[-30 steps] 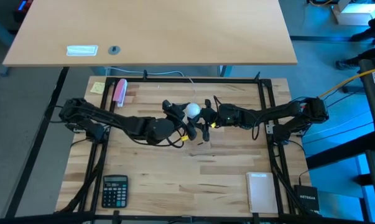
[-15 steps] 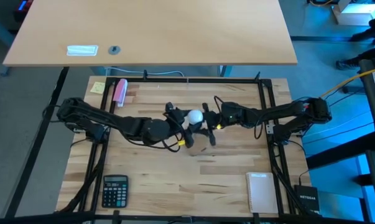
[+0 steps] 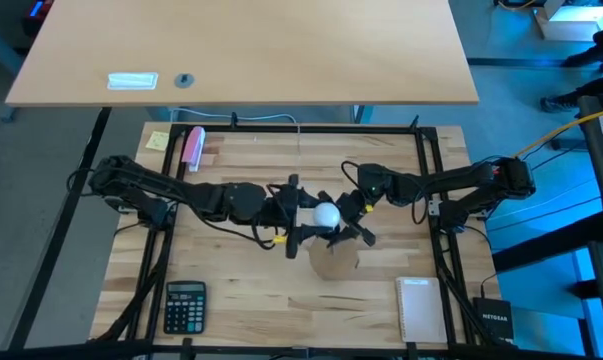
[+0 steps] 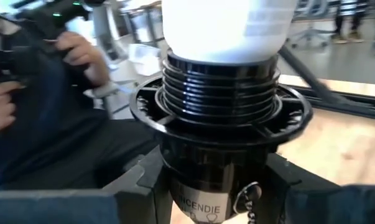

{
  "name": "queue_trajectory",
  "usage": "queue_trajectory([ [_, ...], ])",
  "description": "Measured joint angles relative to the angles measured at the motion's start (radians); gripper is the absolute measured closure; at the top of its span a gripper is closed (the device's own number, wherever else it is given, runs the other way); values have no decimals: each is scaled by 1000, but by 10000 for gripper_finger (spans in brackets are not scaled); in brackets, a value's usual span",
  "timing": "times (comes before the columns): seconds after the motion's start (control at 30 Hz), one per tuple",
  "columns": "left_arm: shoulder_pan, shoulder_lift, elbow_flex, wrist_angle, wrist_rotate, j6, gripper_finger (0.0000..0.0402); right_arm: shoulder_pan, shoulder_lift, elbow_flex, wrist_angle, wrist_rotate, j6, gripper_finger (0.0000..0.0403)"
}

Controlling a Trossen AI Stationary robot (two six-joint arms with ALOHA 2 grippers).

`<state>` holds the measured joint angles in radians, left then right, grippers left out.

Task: Screw lightbulb
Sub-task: Insert the white lightbulb into the brown lamp

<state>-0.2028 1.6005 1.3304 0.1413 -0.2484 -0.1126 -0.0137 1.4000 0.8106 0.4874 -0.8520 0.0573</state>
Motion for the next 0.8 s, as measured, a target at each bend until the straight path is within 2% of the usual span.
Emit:
queue_trajectory([
  [0.13, 10, 0, -1, 35, 105, 59, 174, 34, 1, 32, -40, -38, 13, 254],
  [0.23, 23, 2, -2, 75, 222, 110, 174, 56, 11, 54, -62, -81, 12, 254],
  [0.33, 31, 3, -4, 82, 266, 133, 174, 66, 13, 62, -70, -87, 11, 254],
  [0.47, 32, 2, -4, 79, 247, 134, 168, 64, 13, 65, -82, -84, -8, 254],
  [0.7, 33, -14, -10, 27, 159, 86, 86, 61, 10, 69, -86, -1, -39, 254],
  [0.8, 30, -33, -14, -13, 133, 69, 66, 53, 3, 73, -81, 38, -31, 254],
])
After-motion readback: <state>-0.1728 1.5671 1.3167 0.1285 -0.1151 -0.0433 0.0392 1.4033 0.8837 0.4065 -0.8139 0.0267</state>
